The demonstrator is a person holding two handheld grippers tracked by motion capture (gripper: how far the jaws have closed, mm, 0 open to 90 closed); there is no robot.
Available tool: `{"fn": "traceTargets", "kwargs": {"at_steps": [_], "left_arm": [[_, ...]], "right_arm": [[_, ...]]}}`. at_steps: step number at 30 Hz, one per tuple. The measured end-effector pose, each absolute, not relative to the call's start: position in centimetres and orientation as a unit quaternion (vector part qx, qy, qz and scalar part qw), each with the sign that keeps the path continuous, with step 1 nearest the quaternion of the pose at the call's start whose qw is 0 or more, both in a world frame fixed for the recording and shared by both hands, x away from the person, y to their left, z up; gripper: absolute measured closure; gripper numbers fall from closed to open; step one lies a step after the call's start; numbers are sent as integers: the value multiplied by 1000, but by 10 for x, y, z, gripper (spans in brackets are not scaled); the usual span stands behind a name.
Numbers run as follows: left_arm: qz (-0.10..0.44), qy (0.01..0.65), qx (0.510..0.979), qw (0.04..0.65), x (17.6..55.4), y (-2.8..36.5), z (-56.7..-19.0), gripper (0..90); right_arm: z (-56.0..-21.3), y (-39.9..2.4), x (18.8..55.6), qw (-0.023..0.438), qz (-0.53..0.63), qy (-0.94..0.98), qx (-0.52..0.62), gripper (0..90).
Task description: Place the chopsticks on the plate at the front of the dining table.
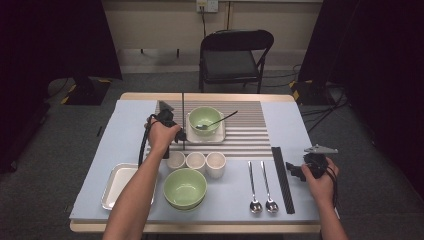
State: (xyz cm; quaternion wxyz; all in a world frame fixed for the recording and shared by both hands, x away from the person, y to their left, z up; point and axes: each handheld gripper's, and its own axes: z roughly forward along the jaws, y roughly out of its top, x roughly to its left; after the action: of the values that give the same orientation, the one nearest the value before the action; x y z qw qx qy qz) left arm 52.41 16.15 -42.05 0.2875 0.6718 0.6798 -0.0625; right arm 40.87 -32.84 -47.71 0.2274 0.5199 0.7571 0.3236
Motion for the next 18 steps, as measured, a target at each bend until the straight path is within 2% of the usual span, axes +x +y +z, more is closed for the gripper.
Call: {"fn": "traceTargets", "kwargs": {"at_steps": [18], "left_arm": [[-79, 682, 668, 286, 524, 161, -425, 870]], "right_arm": [[-477, -328, 409, 227, 324, 757, 520, 176]]}}
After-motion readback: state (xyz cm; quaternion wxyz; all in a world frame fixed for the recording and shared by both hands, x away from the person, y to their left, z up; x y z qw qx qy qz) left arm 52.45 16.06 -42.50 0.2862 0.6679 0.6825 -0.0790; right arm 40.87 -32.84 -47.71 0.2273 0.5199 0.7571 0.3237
